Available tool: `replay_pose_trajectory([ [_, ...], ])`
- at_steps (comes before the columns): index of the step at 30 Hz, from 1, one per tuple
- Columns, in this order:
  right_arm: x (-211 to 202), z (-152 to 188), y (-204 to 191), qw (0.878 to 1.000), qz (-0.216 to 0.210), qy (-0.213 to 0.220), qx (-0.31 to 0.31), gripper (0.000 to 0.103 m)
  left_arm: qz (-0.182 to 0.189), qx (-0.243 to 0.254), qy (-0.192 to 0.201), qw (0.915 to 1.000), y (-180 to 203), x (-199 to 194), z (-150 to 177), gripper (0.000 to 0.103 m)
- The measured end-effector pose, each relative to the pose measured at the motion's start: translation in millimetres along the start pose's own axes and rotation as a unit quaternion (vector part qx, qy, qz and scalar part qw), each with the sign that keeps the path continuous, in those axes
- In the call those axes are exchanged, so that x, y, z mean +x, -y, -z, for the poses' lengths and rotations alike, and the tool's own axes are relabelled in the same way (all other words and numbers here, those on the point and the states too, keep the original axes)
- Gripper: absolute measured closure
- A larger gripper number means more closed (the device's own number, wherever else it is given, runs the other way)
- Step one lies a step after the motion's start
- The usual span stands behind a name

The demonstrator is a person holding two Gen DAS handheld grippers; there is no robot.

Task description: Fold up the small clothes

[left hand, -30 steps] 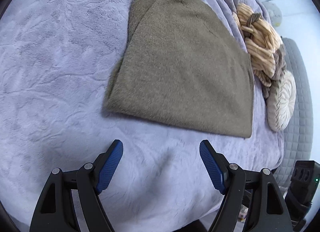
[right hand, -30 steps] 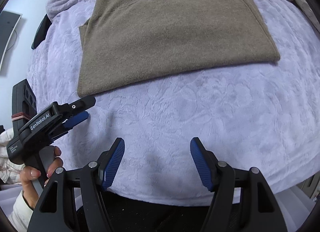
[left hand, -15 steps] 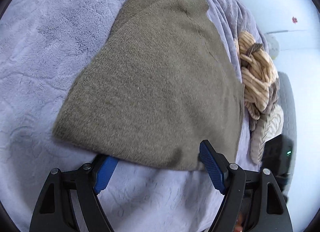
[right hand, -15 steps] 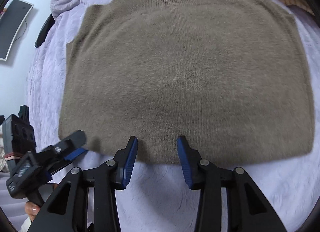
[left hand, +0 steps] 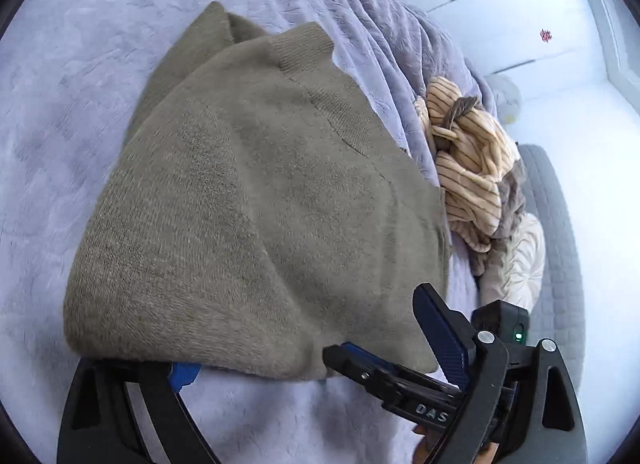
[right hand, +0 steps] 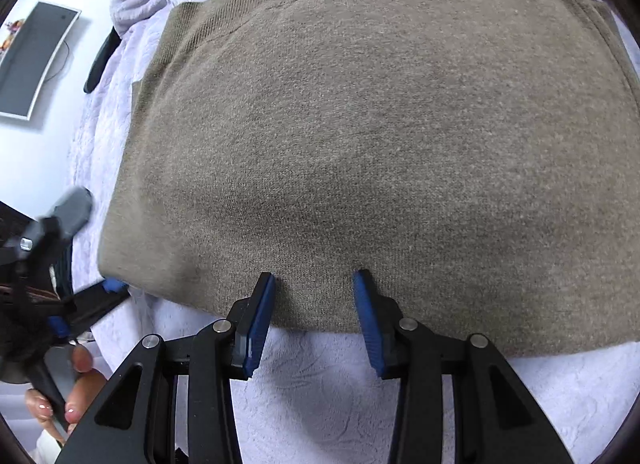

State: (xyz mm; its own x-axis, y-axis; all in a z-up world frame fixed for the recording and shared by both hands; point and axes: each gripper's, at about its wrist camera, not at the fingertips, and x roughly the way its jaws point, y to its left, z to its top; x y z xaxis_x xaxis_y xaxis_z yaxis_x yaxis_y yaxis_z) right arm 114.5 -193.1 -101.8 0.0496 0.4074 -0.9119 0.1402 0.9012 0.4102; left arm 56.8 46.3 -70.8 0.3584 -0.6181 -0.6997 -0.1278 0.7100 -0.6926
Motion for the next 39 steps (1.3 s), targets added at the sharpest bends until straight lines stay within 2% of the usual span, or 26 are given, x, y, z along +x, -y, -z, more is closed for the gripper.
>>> replay_pose_trajectory([
  [4,-0.3,-0.1,0.2,1.0,-0.003,-0.001,-0.002,0.059,-0.02,-0.058,-0.005,0.9981,-24.0,20.4,-8.0,0.011],
  [6,-1.6,0.9,1.3,1.0,-0.002,-0.001,-0.005,0.059,-0.019,-0.083,0.003,0.9964,-32.5,19.2,-11.4,0.016],
  [7,-1.4,0.5,1.1,1.0,-0.002,-0.001,-0.006,0.059,-0.029,-0.089,0.006,0.9956,-33.5,18.3,-13.2,0.026],
  [8,-1.5,0.7,1.6,1.0,-0.003,0.0,-0.007,0.059,-0.048,-0.09,0.009,0.9948,-32.6,18.2,-14.7,0.042],
  [9,-1.6,0.8,2.4,1.0,-0.006,0.001,-0.006,0.059,-0.065,-0.087,0.012,0.994,-32.0,18.3,-15.4,0.051],
  [10,-2.1,1.4,3.9,1.0,-0.008,0.001,-0.005,0.059,-0.075,-0.083,0.015,0.9936,-32.2,17.7,-14.4,0.068],
  [12,-3.0,2.0,6.1,1.0,-0.012,0.001,-0.002,0.059,-0.085,-0.068,0.025,0.9937,-28.1,14.7,-14.4,0.075],
  [13,-4.9,3.2,9.2,1.0,-0.014,0.001,-0.002,0.059,-0.103,-0.043,0.03,0.9933,-19.6,13.2,-13.7,0.079],
  [15,-6.7,4.2,12.1,1.0,-0.018,0.001,-0.001,0.059,-0.142,0.026,0.043,0.9885,2.4,10.1,-10.3,0.079],
  [17,-9.8,5.3,15.8,1.0,-0.029,0.004,0.004,0.059,-0.177,0.113,0.062,0.9758,31.4,6.4,-2.1,0.079],
  [19,-16.1,6.5,21.5,0.999,-0.045,0.004,0.014,0.059,-0.203,0.187,0.073,0.9584,57.3,7.6,5.8,0.079],
  [23,-44.1,2.8,35.1,0.998,-0.051,0.008,0.032,0.058,-0.222,0.273,0.073,0.9333,85.5,14.8,15.4,0.079],
  [25,-60.4,-6.1,39.4,0.998,-0.054,0.007,0.029,0.052,-0.229,0.297,0.07,0.9245,92.6,20.3,18.1,0.079],
  [26,-68.7,-13.6,39.8,0.998,-0.059,0.004,0.024,0.044,-0.23,0.3,0.069,0.9233,94.3,22.6,17.1,0.079],
  [27,-78.5,-24.8,36.8,0.998,-0.063,0.003,0.013,0.038,-0.23,0.3,0.067,0.9233,94.9,23.5,16.8,0.079],
  [29,-93.2,-45.8,25.3,0.998,-0.065,0.004,-0.016,0.035,-0.228,0.289,0.065,0.9276,89.2,22.4,15.7,0.079],
  [30,-98.7,-56.5,16.5,0.997,-0.065,0.004,-0.032,0.034,-0.221,0.273,0.063,0.9341,83.7,21.1,14.0,0.079],
  [34,-103.7,-92.4,-16.0,0.995,-0.06,-0.007,-0.075,0.03,-0.162,0.157,0.051,0.9729,51.0,8.8,-1.9,0.079],
  [35,-99.7,-93.7,-19.2,0.996,-0.055,-0.013,-0.076,0.03,-0.147,0.123,0.047,0.9804,41.4,7.2,-5.8,0.079],
  [37,-82.0,-89.0,-19.2,0.996,-0.037,-0.035,-0.07,0.03,-0.123,0.066,0.036,0.9896,23.7,6.6,-10.5,0.079],
  [38,-72.9,-82.7,-15.2,0.997,-0.033,-0.046,-0.061,0.033,-0.115,0.039,0.031,0.9921,14.9,7.5,-11.5,0.079],
  [39,-63.7,-73.7,-8.8,0.997,-0.032,-0.059,-0.048,0.052,-0.109,0.019,0.026,0.9935,7.4,9.0,-11.4,0.079],
])
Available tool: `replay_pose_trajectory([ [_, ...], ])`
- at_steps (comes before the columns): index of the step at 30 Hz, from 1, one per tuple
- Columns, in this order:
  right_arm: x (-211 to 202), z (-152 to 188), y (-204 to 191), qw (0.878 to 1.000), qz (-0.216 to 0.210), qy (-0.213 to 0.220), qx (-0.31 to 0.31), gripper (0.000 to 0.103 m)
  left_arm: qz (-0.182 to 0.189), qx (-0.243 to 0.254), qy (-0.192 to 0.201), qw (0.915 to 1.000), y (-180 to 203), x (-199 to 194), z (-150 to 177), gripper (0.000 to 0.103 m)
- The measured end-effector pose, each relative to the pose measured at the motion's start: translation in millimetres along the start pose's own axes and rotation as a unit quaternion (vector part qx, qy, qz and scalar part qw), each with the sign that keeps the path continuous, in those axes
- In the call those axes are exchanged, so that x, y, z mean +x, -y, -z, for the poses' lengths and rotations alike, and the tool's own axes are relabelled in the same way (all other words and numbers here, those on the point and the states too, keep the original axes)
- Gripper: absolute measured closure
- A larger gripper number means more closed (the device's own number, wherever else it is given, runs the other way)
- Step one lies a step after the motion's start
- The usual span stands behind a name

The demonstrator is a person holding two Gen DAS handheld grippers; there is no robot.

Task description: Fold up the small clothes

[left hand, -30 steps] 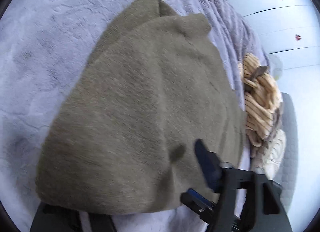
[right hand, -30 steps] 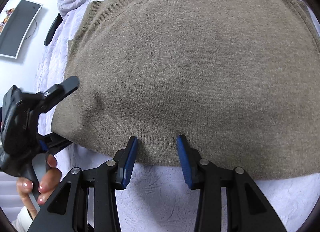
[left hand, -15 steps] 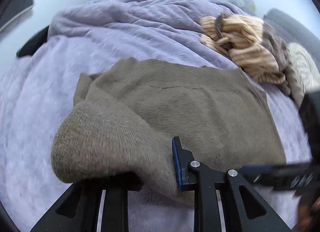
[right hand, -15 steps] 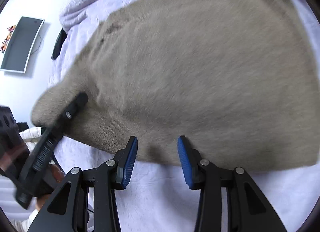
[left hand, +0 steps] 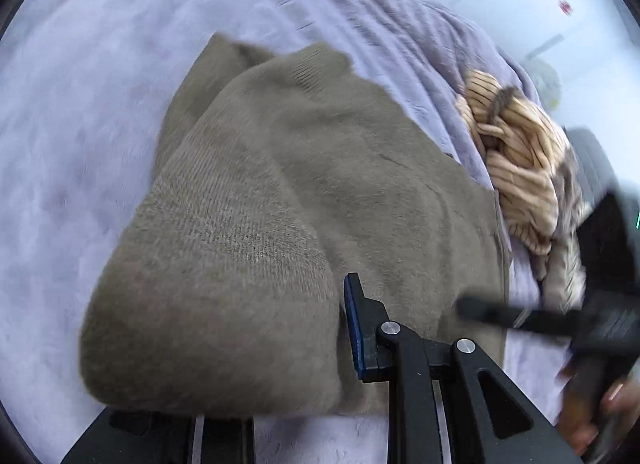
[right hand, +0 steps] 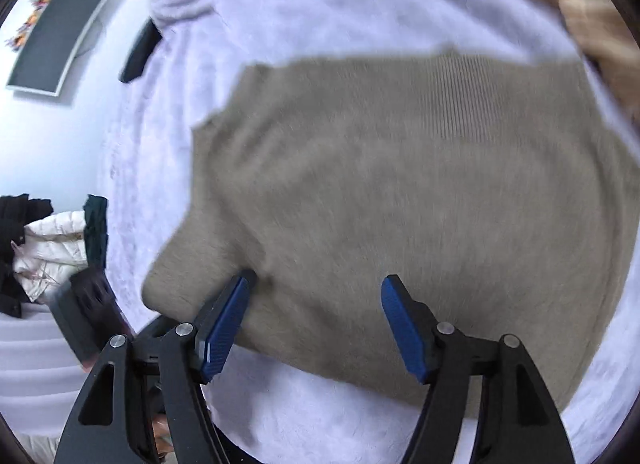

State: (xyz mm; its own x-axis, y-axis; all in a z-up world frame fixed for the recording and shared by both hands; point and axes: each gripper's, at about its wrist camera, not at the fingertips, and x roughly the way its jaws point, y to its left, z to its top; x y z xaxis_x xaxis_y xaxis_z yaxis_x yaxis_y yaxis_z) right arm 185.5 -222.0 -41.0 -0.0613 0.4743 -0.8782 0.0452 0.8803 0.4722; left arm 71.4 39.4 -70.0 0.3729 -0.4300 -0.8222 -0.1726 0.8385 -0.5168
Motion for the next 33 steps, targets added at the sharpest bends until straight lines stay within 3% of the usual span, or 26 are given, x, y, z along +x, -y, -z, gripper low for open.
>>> replay_pose_trajectory([
  [2,23.6,26.2,15.8,0.999,-0.009,-0.026,0.032,0.074,0.008,-0.043,-0.014,0.999,-16.5,7.6,1.5,0.079],
  [5,55.0,63.9,36.9,0.996,0.003,-0.058,0.063,0.09,0.022,-0.097,-0.015,0.995,-33.8,14.2,2.9,0.079],
  [7,61.8,78.9,48.8,0.997,-0.013,-0.038,0.073,0.094,0.002,-0.088,-0.008,0.9961,-27.4,14.6,2.4,0.079],
  [9,61.2,84.2,58.7,0.996,-0.03,-0.023,0.087,0.098,-0.029,-0.051,0.011,0.9982,-10.0,10.2,2.8,0.081],
  [12,59.4,87.6,65.2,0.995,-0.039,-0.018,0.088,0.099,-0.069,0.045,0.05,0.9953,33.3,-4.7,2.1,0.085],
  [15,57.1,90.0,61.3,0.997,-0.038,-0.009,0.064,0.099,-0.081,0.159,0.083,0.9804,84.2,-17.2,9.1,0.086],
  [17,54.5,94.9,64.1,0.996,-0.052,-0.002,0.066,0.099,-0.084,0.236,0.095,0.9636,117.3,-19.0,17.5,0.091],
  [19,48.4,102.8,66.8,0.994,-0.076,0.009,0.075,0.099,-0.083,0.28,0.095,0.9515,138.0,-14.4,23.3,0.091],
  [22,17.6,106.3,84.8,0.991,-0.093,0.044,0.085,0.097,-0.08,0.308,0.08,0.9446,152.6,0.8,25.2,0.091],
  [23,5.3,105.9,93.2,0.989,-0.098,0.057,0.091,0.091,-0.081,0.314,0.078,0.9427,156.2,4.7,25.5,0.091],
  [25,-21.9,94.3,112.9,0.984,-0.117,0.077,0.111,0.089,-0.08,0.322,0.072,0.9405,161.0,12.3,24.3,0.091],
  [26,-32.4,85.8,120.4,0.981,-0.129,0.085,0.116,0.082,-0.08,0.325,0.07,0.9397,162.5,14.4,24.5,0.091],
  [27,-44.5,72.0,125.6,0.979,-0.141,0.095,0.116,0.053,-0.08,0.328,0.07,0.9388,162.2,14.8,25.3,0.091],
  [29,-55.8,41.3,123.2,0.976,-0.167,0.094,0.101,0.009,-0.081,0.332,0.068,0.9374,162.8,17.5,26.6,0.091],
  [33,-50.7,-23.3,96.5,0.963,-0.258,0.051,0.065,0.007,-0.08,0.328,0.064,0.9392,160.1,18.0,27.1,0.091],
])
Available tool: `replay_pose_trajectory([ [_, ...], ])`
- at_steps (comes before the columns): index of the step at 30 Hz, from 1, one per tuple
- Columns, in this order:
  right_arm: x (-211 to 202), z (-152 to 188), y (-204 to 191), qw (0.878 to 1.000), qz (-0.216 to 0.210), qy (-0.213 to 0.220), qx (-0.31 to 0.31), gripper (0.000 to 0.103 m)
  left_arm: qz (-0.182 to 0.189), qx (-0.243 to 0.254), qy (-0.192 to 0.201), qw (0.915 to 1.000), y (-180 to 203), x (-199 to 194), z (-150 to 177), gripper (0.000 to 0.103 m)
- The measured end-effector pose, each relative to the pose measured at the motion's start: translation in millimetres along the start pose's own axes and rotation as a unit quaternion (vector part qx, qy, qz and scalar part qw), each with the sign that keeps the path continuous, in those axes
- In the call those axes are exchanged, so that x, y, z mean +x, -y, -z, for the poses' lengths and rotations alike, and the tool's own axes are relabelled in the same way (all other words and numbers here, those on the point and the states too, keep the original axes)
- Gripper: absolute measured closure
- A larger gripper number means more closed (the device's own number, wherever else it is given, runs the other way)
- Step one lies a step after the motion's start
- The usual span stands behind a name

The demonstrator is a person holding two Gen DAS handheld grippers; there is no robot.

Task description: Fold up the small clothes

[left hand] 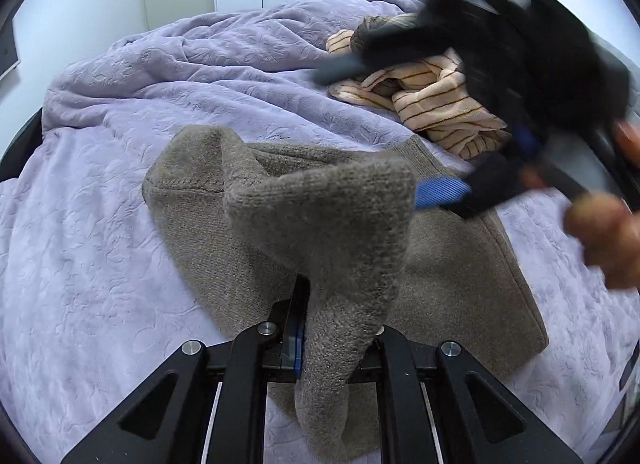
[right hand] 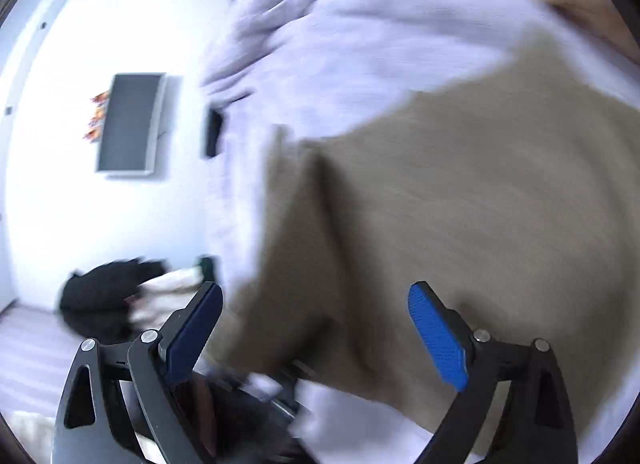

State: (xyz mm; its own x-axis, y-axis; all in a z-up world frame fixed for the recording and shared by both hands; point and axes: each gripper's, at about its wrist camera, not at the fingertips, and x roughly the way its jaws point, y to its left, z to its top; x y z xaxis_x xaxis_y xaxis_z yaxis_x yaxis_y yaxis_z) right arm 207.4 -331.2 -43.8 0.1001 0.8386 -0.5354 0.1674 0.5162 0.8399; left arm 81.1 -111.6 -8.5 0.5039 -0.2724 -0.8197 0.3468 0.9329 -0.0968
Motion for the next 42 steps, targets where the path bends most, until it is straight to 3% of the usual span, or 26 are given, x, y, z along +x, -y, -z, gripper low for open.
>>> replay_pose_trajectory([
  [2,25.2,-24.4,-10.2,0.999,0.0,-0.032,-0.012,0.007,0.002,-0.002,-0.001,1.0,-0.4,1.2,0.0,0.091],
  [4,48.1,-37.5,-19.9,0.997,0.027,-0.066,-0.024,0.007,0.002,0.002,0.001,1.0,-0.6,1.9,0.8,0.091],
  [10,106.8,-54.1,-49.7,0.977,0.105,-0.161,-0.097,0.011,0.006,0.006,0.002,1.0,-0.8,4.0,1.8,0.091],
  [11,114.2,-54.3,-50.0,0.973,0.117,-0.172,-0.1,0.025,0.006,0.007,0.001,1.0,-1.0,4.0,1.7,0.091],
  [12,120.7,-56.5,-50.4,0.97,0.131,-0.18,-0.098,0.059,0.006,0.007,0.0,1.0,-1.3,3.8,1.6,0.091],
  [13,126.1,-55.4,-48.3,0.965,0.157,-0.187,-0.096,0.078,0.006,0.007,-0.002,1.0,-2.1,3.6,1.2,0.091],
  [15,134.4,-62.1,-48.1,0.961,0.186,-0.179,-0.101,0.085,0.013,0.006,-0.002,0.9999,-3.1,1.7,-1.0,0.091],
  [21,88.6,-52.8,-68.0,0.98,0.138,-0.095,-0.11,0.086,0.043,0.039,0.012,0.9982,18.7,-13.8,-16.1,0.091],
  [29,-25.4,-27.4,-50.3,0.991,0.087,0.034,-0.091,0.086,0.098,0.11,0.017,0.989,86.0,-17.2,-21.0,0.091],
  [32,-66.2,-11.0,-14.6,0.992,0.09,0.073,-0.057,0.086,0.114,0.129,-0.004,0.9851,110.0,-4.4,-9.8,0.09],
  [35,-81.8,5.3,32.0,0.989,0.114,0.088,-0.018,0.086,0.117,0.142,-0.036,0.9823,125.7,15.0,7.2,0.09],
  [39,-65.2,18.8,91.8,0.987,0.135,0.075,0.046,0.08,0.108,0.146,-0.073,0.9806,132.8,32.5,24.4,0.09],
  [42,-62.5,25.2,105.9,0.988,0.11,0.087,0.066,0.076,0.097,0.137,-0.08,0.9827,131.5,29.2,25.1,0.089],
])
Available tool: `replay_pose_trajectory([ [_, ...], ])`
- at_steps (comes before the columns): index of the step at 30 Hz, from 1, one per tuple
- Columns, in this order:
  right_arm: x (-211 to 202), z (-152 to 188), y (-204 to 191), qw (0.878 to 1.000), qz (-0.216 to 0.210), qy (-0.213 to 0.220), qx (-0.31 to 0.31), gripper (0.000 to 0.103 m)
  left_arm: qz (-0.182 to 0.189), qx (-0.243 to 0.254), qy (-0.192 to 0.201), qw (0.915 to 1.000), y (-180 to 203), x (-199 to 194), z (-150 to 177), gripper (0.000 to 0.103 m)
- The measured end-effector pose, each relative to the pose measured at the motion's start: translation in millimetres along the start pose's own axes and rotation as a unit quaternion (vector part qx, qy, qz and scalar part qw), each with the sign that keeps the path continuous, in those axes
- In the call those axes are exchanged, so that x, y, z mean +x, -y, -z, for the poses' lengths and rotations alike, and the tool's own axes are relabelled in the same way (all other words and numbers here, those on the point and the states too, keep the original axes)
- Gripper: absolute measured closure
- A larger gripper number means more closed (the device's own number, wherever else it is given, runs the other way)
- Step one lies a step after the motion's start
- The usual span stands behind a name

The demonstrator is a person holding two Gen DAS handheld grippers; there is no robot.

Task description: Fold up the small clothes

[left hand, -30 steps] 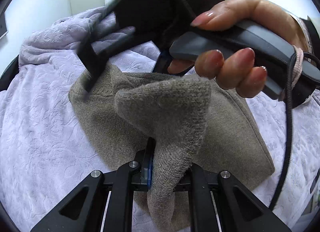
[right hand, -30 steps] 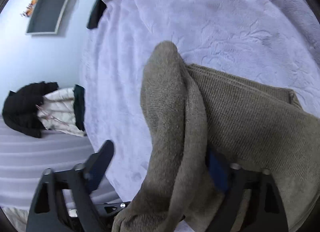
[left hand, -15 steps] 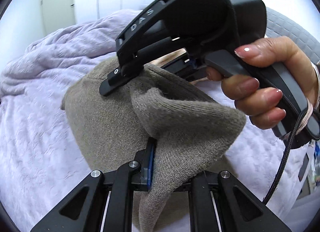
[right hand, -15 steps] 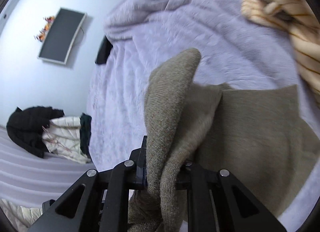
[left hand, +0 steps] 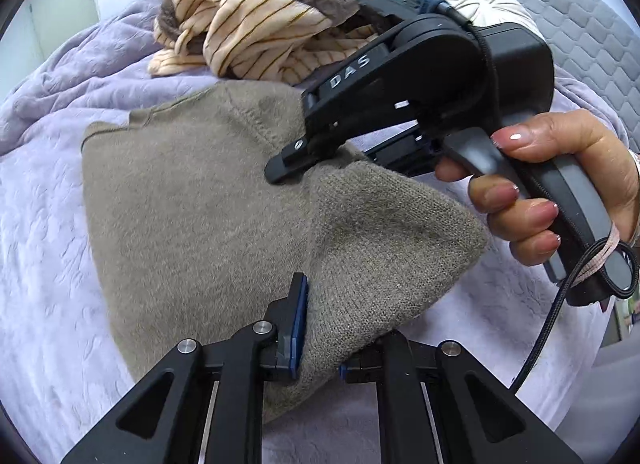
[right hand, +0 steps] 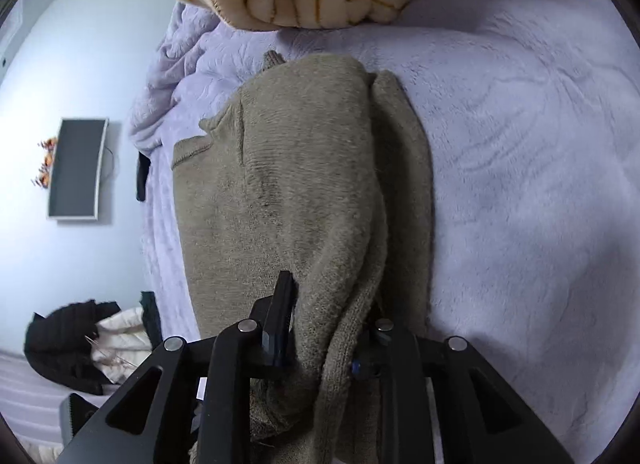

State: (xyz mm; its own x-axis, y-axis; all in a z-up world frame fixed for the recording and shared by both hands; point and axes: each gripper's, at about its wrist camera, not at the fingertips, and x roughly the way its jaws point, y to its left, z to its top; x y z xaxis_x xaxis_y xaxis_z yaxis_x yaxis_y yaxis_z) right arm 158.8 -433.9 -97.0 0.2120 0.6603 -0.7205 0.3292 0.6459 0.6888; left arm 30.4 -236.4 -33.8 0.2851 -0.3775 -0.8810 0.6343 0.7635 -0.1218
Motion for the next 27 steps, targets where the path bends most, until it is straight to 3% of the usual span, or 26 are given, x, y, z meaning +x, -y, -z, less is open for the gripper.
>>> replay_pose_trajectory([
  [4,-7.5,3.9,-9.2,0.999,0.026,-0.01,-0.015,0.07,-0.006,-0.031,-0.01,0.9995,-12.9,-11.7,4.5,0.055],
  [5,-11.7,5.9,-12.5,0.999,0.036,-0.009,-0.02,0.068,-0.013,-0.035,-0.007,0.9993,-15.9,-16.0,6.4,0.052],
  [7,-23.3,12.7,-17.8,0.998,0.058,-0.002,-0.029,0.062,-0.017,-0.045,-0.009,0.9988,-21.9,-23.1,10.1,0.052],
  [12,-58.9,40.7,-16.1,0.997,0.074,0.029,-0.02,0.061,-0.03,-0.083,-0.013,0.996,-50.3,-39.5,13.1,0.052],
  [17,-77.8,73.9,-21.2,0.999,0.025,0.043,-0.002,0.061,-0.044,-0.082,-0.04,0.9949,-54.8,-42.2,27.8,0.052],
  [21,-72.6,98.7,-13.8,0.998,0.044,0.031,0.02,0.061,-0.055,-0.069,-0.068,0.9938,-45.7,-41.1,52.4,0.052],
  [27,-61.3,132.4,17.7,0.994,0.016,0.029,0.102,0.059,-0.051,-0.137,-0.085,0.9856,-63.2,-36.9,72.0,0.052],
])
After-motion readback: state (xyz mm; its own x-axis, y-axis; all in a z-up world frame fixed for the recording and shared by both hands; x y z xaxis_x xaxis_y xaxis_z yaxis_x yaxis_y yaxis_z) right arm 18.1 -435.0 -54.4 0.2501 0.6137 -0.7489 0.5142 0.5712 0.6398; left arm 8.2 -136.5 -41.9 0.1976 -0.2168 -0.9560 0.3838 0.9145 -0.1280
